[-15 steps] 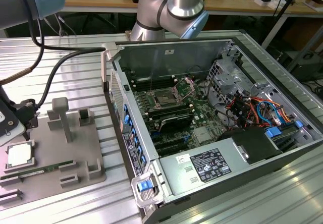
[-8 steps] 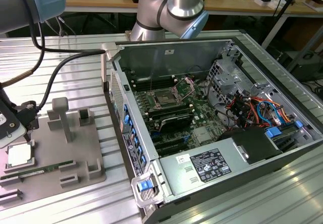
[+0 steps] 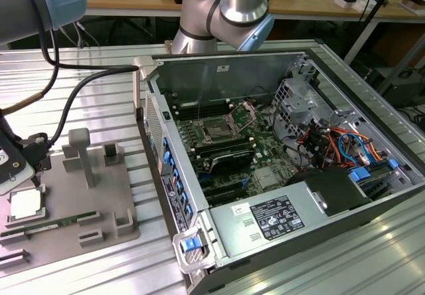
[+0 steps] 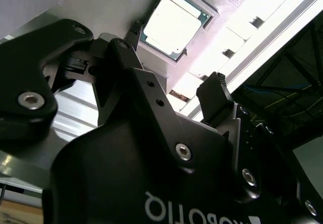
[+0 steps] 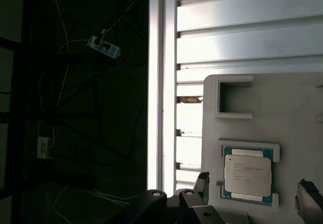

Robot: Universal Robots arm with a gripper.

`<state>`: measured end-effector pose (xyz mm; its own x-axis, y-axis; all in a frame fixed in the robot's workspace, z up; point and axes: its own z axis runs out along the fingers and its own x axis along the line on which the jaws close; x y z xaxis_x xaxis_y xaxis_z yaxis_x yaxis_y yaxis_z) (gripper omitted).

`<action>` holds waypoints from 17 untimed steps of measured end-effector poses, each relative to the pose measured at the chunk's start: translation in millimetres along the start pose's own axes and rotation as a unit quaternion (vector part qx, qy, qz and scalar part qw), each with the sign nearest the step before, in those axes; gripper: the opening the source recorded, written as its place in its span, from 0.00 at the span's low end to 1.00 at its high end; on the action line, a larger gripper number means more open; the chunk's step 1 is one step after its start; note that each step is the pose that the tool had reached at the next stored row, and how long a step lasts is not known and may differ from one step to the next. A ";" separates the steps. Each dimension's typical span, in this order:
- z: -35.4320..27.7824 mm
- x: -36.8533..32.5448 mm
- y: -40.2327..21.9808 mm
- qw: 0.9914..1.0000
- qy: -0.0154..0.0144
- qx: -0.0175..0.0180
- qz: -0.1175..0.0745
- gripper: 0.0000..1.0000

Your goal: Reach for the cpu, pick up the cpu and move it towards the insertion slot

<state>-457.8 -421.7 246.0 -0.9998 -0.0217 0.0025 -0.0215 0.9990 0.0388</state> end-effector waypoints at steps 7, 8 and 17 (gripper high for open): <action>0.6 -0.2 0.0 1.000 0.000 0.000 0.000 0.73; 1.2 -0.3 0.0 1.000 0.000 0.000 0.000 0.73; 12.4 -1.3 -0.5 1.000 0.000 0.010 0.000 0.73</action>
<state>-456.5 -421.7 233.6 -0.9998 -0.0217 0.0029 -0.0217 0.9996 0.0196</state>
